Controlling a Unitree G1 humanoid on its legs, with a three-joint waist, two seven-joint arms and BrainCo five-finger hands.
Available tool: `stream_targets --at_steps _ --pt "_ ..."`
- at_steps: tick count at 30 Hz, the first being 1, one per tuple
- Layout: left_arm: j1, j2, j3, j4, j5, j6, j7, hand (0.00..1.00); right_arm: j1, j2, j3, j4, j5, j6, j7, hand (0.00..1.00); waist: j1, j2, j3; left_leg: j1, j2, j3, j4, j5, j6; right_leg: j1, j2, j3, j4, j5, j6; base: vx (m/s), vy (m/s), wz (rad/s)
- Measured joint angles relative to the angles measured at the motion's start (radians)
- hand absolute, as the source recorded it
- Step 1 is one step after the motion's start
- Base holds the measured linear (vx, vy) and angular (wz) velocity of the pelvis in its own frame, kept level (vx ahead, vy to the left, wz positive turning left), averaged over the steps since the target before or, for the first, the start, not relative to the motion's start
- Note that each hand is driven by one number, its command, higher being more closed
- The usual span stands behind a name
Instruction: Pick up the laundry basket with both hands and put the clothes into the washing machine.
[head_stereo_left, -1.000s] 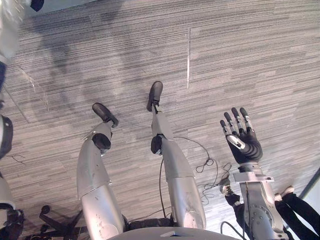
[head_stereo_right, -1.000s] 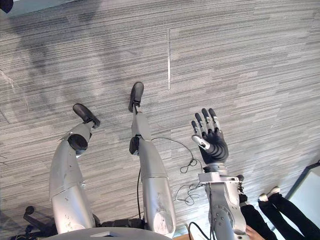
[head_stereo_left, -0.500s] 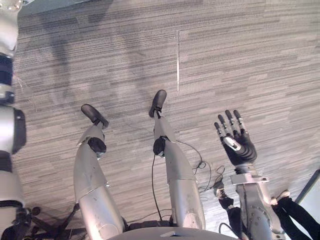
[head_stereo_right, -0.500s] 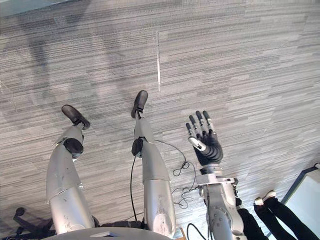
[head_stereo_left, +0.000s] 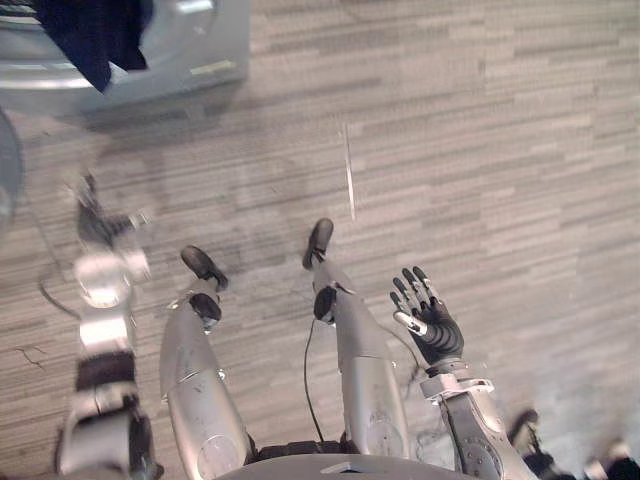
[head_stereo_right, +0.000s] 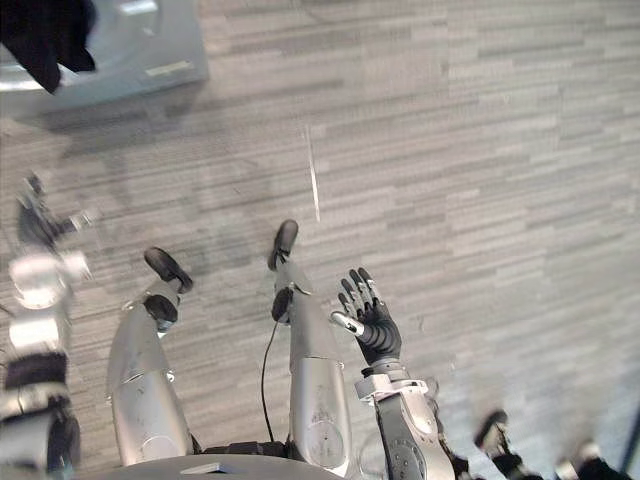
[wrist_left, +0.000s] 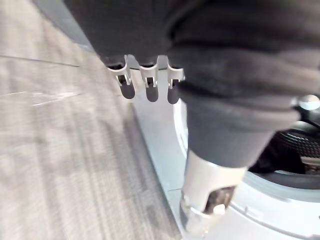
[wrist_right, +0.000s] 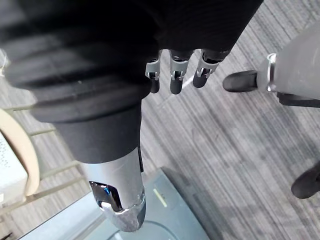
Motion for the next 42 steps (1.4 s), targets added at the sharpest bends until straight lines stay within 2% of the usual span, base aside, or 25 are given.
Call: stream_targets --at_steps 3,6,10,12,16,18,20,22,23,24,25,26,27,28,29,31,33,34,35,36,37,38,40,41,42 --pt "0.209 -0.125 -0.141 -0.008 -0.221 -0.046 -0.066 0.0 -0.001 -0.003 -0.054 0.075 -0.037 0.012 -0.011 0.0 0.03 0.045 -0.03 0.111 -0.028 -0.014 -0.028 0.007 -0.002 0.09 -0.033 -0.015 0.068 -0.061 0.007 0.07 0.025 0.3" --pt "0.339 -0.175 -0.28 0.009 -0.416 -0.076 -0.142 0.0 -0.005 -0.002 -0.06 0.151 -0.066 0.012 -0.029 0.0 0.036 0.077 -0.08 0.22 -0.064 -0.039 -0.062 0.008 -0.005 0.182 -0.073 -0.043 0.141 -0.131 0.019 0.11 0.002 0.44" --pt "0.354 -0.189 -0.348 0.11 -0.53 -0.078 -0.201 0.0 -0.029 0.009 -0.038 0.245 -0.115 0.011 -0.052 0.0 0.042 0.088 -0.123 0.354 -0.095 -0.061 -0.127 0.027 -0.022 0.294 -0.094 -0.063 0.18 -0.182 0.02 0.09 -0.068 0.26" --pt "0.356 -0.196 -0.383 0.148 -0.585 -0.077 -0.215 0.0 -0.046 0.047 -0.036 0.328 -0.116 0.009 -0.074 0.0 0.03 0.088 -0.155 0.435 -0.128 -0.081 -0.201 0.059 -0.031 0.364 -0.114 -0.094 0.193 -0.212 0.026 0.08 -0.1 0.4" --pt "0.368 -0.211 -0.405 0.178 -0.604 -0.077 -0.21 0.0 -0.07 0.101 -0.035 0.49 -0.115 0.007 -0.111 0.0 0.018 0.098 -0.204 0.529 -0.157 -0.13 -0.29 0.09 -0.043 0.472 -0.116 -0.143 0.176 -0.243 0.033 0.07 -0.101 0.37" --pt "0.379 -0.219 -0.393 0.191 -0.584 -0.101 -0.178 0.0 -0.071 0.127 -0.033 0.542 -0.114 0.003 -0.133 0.0 0.022 0.106 -0.219 0.584 -0.152 -0.145 -0.313 0.092 -0.042 0.536 -0.087 -0.15 0.141 -0.248 0.04 0.08 -0.054 -0.01" --pt "0.397 -0.232 -0.364 0.19 -0.563 -0.119 -0.158 0.0 -0.068 0.139 -0.031 0.552 -0.114 -0.005 -0.144 0.0 0.018 0.108 -0.224 0.628 -0.138 -0.14 -0.302 0.06 0.001 0.582 -0.066 -0.146 0.121 -0.263 0.033 0.06 -0.04 -0.22" --pt "0.415 -0.234 -0.36 0.189 -0.551 -0.143 -0.127 0.0 -0.06 0.138 -0.034 0.554 -0.112 -0.029 -0.161 0.0 0.025 0.112 -0.25 0.643 -0.119 -0.124 -0.219 0.021 0.108 0.61 -0.045 -0.108 0.1 -0.269 0.029 0.06 -0.014 -0.49" --pt "0.419 -0.234 -0.353 0.187 -0.541 -0.145 -0.126 0.0 -0.062 0.14 -0.037 0.55 -0.109 -0.033 -0.169 0.0 0.029 0.111 -0.251 0.639 -0.11 -0.122 -0.182 0.032 0.111 0.613 -0.034 -0.093 0.098 -0.269 0.027 0.1 -0.062 -0.75" --pt "0.433 -0.243 -0.34 0.173 -0.537 -0.146 -0.119 0.0 -0.058 0.147 -0.044 0.522 -0.106 -0.035 -0.183 0.0 0.027 0.117 -0.255 0.622 -0.086 -0.141 -0.087 0.053 0.109 0.639 -0.013 -0.066 0.072 -0.257 0.007 0.14 -0.034 -0.8" --pt "0.452 -0.257 -0.335 0.139 -0.532 -0.152 -0.108 0.0 -0.051 0.163 -0.055 0.504 -0.105 -0.044 -0.191 0.0 0.029 0.109 -0.269 0.593 -0.099 -0.195 -0.026 0.002 0.054 0.663 0.0 -0.028 0.031 -0.242 0.007 0.13 -0.047 -0.81" --pt "0.453 -0.263 -0.336 0.126 -0.528 -0.156 -0.108 0.0 -0.052 0.165 -0.061 0.505 -0.105 -0.045 -0.195 0.0 0.032 0.111 -0.278 0.595 -0.142 -0.234 -0.032 -0.04 0.024 0.671 -0.004 -0.012 0.013 -0.233 0.009 0.14 0.136 -0.83" --pt "0.454 -0.27 -0.337 0.109 -0.523 -0.174 -0.107 0.0 -0.053 0.165 -0.083 0.511 -0.105 -0.046 -0.202 0.0 0.035 0.12 -0.306 0.612 -0.234 -0.315 -0.109 -0.073 0.016 0.671 0.001 0.015 -0.018 -0.211 0.017 0.1 0.147 -0.77" --pt "0.453 -0.274 -0.337 0.108 -0.523 -0.186 -0.107 0.0 -0.056 0.165 -0.096 0.511 -0.105 -0.047 -0.204 0.0 0.037 0.133 -0.317 0.629 -0.266 -0.339 -0.174 -0.061 0.029 0.671 0.018 0.033 -0.035 -0.201 0.022 0.16 0.171 -1.1" --pt "0.454 -0.274 -0.332 0.11 -0.523 -0.2 -0.1 0.0 -0.066 0.178 -0.105 0.515 -0.105 -0.049 -0.212 0.0 0.034 0.132 -0.327 0.688 -0.265 -0.289 -0.26 -0.068 -0.013 0.668 0.048 0.077 -0.037 -0.195 0.038 0.15 0.032 -1.1" --pt "0.446 -0.256 -0.329 0.072 -0.523 -0.203 -0.092 0.0 -0.036 0.226 -0.104 0.452 -0.107 -0.055 -0.224 0.0 0.024 0.098 -0.337 0.746 -0.271 -0.22 -0.295 -0.068 -0.01 0.666 0.05 0.127 -0.018 -0.198 0.045 0.16 0.003 -1.0" --pt "0.44 -0.239 -0.333 0.064 -0.503 -0.215 -0.093 0.0 -0.045 0.265 -0.105 0.448 -0.109 -0.068 -0.225 0.0 0.01 0.051 -0.345 0.789 -0.273 -0.145 -0.305 -0.077 -0.017 0.625 0.051 0.191 0.035 -0.206 0.048 0.09 0.029 -0.97" --pt "0.432 -0.24 -0.335 0.063 -0.495 -0.215 -0.093 0.0 -0.049 0.269 -0.105 0.448 -0.11 -0.068 -0.226 0.0 0.0 0.045 -0.349 0.79 -0.27 -0.138 -0.306 -0.077 -0.017 0.613 0.047 0.191 0.03 -0.206 0.048 0.03 -0.009 -0.73" --pt "0.418 -0.241 -0.337 0.061 -0.477 -0.215 -0.093 0.0 -0.057 0.271 -0.106 0.448 -0.11 -0.072 -0.226 0.0 -0.018 0.048 -0.347 0.797 -0.264 -0.12 -0.315 -0.078 -0.015 0.616 0.035 0.168 0.004 -0.215 0.038 0.04 0.016 -0.51" --pt "0.41 -0.243 -0.346 0.043 -0.465 -0.217 -0.092 0.0 -0.062 0.273 -0.108 0.448 -0.11 -0.076 -0.226 0.0 -0.027 0.048 -0.347 0.807 -0.264 -0.103 -0.329 -0.078 -0.015 0.621 -0.003 0.08 0.006 -0.227 0.027 0.04 0.024 -0.52" --pt "0.404 -0.243 -0.355 0.033 -0.464 -0.222 -0.092 0.0 -0.061 0.276 -0.109 0.449 -0.111 -0.076 -0.226 0.0 -0.027 0.05 -0.346 0.814 -0.263 -0.088 -0.33 -0.078 -0.015 0.622 -0.019 0.048 0.006 -0.211 0.023 0.05 0.015 -0.59" --pt "0.395 -0.235 -0.364 0.03 -0.465 -0.227 -0.092 0.0 -0.061 0.28 -0.117 0.448 -0.112 -0.077 -0.226 0.0 -0.029 0.046 -0.349 0.82 -0.255 -0.088 -0.324 -0.079 -0.015 0.628 -0.017 0.041 -0.001 -0.18 0.044 0.06 -0.057 -0.5" --pt "0.372 -0.237 -0.366 0.031 -0.466 -0.228 -0.094 0.0 -0.061 0.282 -0.145 0.447 -0.113 -0.079 -0.227 0.0 -0.028 0.069 -0.343 0.832 -0.231 -0.087 -0.317 -0.079 -0.016 0.633 0.005 0.047 0.008 -0.159 0.042 0.05 -0.07 -0.4" --pt "0.361 -0.246 -0.366 0.031 -0.467 -0.23 -0.095 0.0 -0.064 0.278 -0.156 0.445 -0.114 -0.081 -0.234 0.0 -0.025 0.093 -0.331 0.846 -0.205 -0.092 -0.323 -0.083 -0.018 0.604 0.017 0.065 0.07 -0.153 0.054 -0.02 -0.057 -0.37" --pt "0.351 -0.248 -0.369 0.033 -0.467 -0.232 -0.096 0.0 -0.08 0.277 -0.163 0.44 -0.115 -0.081 -0.24 0.0 -0.024 0.107 -0.326 0.856 -0.191 -0.087 -0.325 -0.091 -0.031 0.566 -0.002 0.065 0.141 -0.201 0.014 -0.03 -0.097 -0.15"
